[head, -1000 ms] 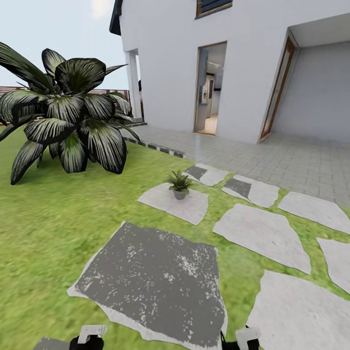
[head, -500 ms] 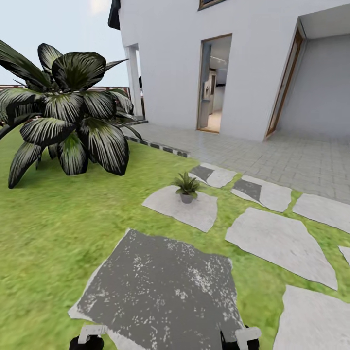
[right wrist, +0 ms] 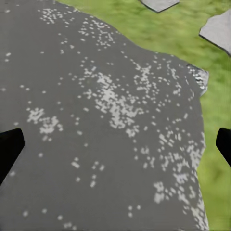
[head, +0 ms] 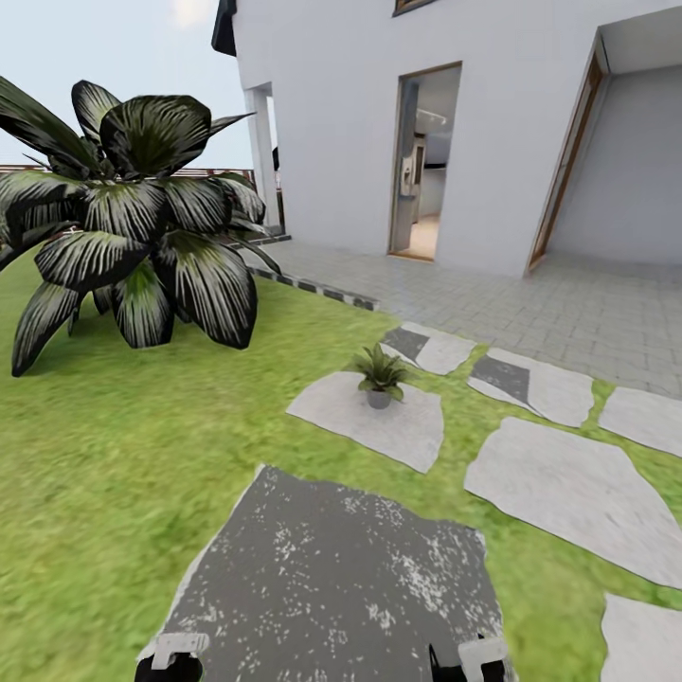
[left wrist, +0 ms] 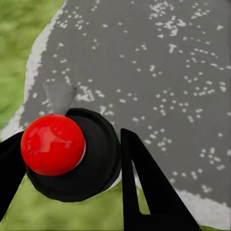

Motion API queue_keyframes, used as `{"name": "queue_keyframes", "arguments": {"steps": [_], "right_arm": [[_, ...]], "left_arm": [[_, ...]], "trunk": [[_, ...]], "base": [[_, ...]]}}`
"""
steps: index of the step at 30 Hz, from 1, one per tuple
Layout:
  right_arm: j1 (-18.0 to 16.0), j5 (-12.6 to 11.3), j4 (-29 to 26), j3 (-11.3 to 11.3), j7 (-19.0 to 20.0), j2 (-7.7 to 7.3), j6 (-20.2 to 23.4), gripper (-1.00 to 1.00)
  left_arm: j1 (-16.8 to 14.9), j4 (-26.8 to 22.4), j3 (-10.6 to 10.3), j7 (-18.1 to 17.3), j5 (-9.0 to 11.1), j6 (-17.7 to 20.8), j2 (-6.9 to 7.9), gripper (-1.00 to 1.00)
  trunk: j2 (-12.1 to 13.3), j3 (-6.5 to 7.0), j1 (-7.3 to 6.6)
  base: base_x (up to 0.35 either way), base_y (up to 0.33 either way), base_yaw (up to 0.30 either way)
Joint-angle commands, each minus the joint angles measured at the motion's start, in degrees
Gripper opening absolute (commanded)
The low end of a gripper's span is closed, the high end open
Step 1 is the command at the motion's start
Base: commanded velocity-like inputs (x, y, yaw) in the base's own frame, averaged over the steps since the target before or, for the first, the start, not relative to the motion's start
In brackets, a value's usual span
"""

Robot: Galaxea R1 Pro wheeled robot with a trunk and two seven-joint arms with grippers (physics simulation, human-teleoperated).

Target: Pick up the pesticide atomizer in the garden and spray insectifuge to fully cover both potted plants in the garden.

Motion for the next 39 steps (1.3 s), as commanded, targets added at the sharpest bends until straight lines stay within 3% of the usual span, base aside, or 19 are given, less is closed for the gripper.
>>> {"name": "queue_keyframes", "arguments": {"steps": [1, 27, 39], "right_arm": [[-0.05, 0.61, 0.06, -0.43, -0.28, 0.01, -0.16, 1.0], [-0.04, 0.61, 0.05, -0.43, -0.28, 0.0, -0.16, 1.0], [-0.06, 0.61, 0.05, -0.43, -0.28, -0.03, -0.16, 1.0]], "left_arm": [[-0.04, 0.06, -0.22, -0.32, 0.58, -0.13, 0.02, -1.0], [-0.04, 0.06, -0.22, -0.32, 0.58, -0.13, 0.02, -1.0], [-0.04, 0.06, -0.22, -0.32, 0.6, -0.12, 0.02, -1.0]], "trunk": [[-0.02, -0.05, 0.02], [-0.02, -0.05, 0.02], [-0.02, -0.05, 0.02]], "base": [[0.295, 0.22, 0.0], [0.295, 0.22, -0.002], [0.294, 0.221, -0.196]]}}
